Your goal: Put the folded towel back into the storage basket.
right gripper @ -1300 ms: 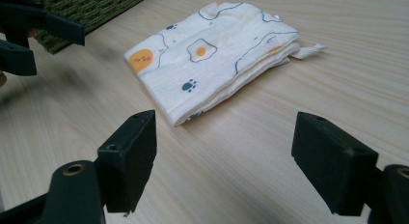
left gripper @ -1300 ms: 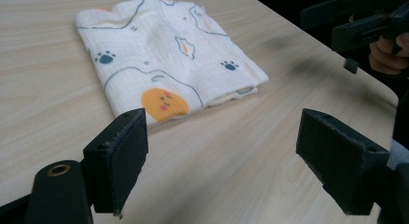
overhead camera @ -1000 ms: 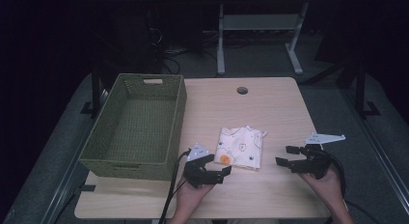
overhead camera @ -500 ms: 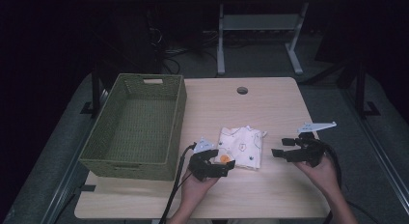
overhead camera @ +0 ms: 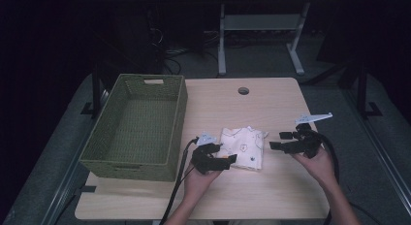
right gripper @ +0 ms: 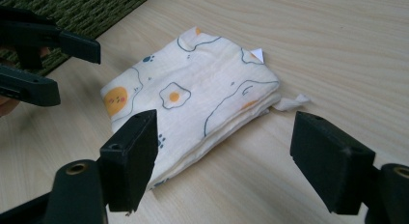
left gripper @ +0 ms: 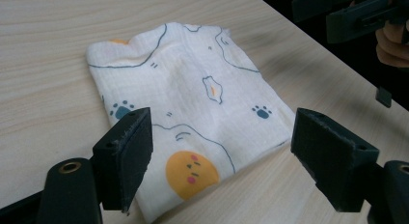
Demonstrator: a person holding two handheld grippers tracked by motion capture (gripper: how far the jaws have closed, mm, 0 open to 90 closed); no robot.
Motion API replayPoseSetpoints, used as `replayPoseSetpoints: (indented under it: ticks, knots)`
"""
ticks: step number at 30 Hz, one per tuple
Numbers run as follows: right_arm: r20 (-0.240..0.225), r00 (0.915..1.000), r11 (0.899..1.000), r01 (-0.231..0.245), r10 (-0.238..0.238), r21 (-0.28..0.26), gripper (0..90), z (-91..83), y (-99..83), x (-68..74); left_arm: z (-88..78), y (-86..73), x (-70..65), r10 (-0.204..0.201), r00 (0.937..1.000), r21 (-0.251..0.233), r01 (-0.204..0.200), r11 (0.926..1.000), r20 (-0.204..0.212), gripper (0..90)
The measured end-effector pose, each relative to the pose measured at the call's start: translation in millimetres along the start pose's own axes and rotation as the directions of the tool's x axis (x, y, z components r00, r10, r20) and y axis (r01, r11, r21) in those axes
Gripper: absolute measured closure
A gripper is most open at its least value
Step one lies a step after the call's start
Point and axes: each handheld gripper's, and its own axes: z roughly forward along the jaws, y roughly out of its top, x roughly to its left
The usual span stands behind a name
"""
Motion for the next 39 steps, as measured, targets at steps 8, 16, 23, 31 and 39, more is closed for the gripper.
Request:
replayPoseSetpoints:
  ticks: [8,16,23,31,39]
  knots:
    - [-0.008,0.9998,1.0,-0.02,0.02,0.002,25.3,7.5,3.7,-5.1,4.4,1.9,5.8,-0.02,0.9997,0.02,0.02,0.9996,-0.013,24.1]
    - [-0.013,0.9986,0.999,-0.052,0.052,0.018,25.4,15.1,4.9,-13.4,8.2,-0.5,9.0,-0.033,0.9984,0.049,0.035,0.9982,-0.046,25.8]
    - [-0.013,0.9983,0.997,-0.056,0.057,0.046,25.5,21.3,18.2,-16.9,10.6,-7.4,12.3,-0.045,0.9968,0.081,0.05,0.9954,-0.066,29.1]
    - [0.015,0.9986,0.997,-0.052,0.051,0.063,29.7,39.1,25.7,-15.6,13.4,-10.6,16.3,-0.046,0.9959,0.113,0.054,0.9922,-0.077,34.3]
    - [0.023,0.9976,0.993,-0.067,0.065,0.092,32.0,62.2,25.8,-15.4,15.5,-12.0,17.4,-0.024,0.9942,0.14,0.038,0.9894,-0.105,39.6]
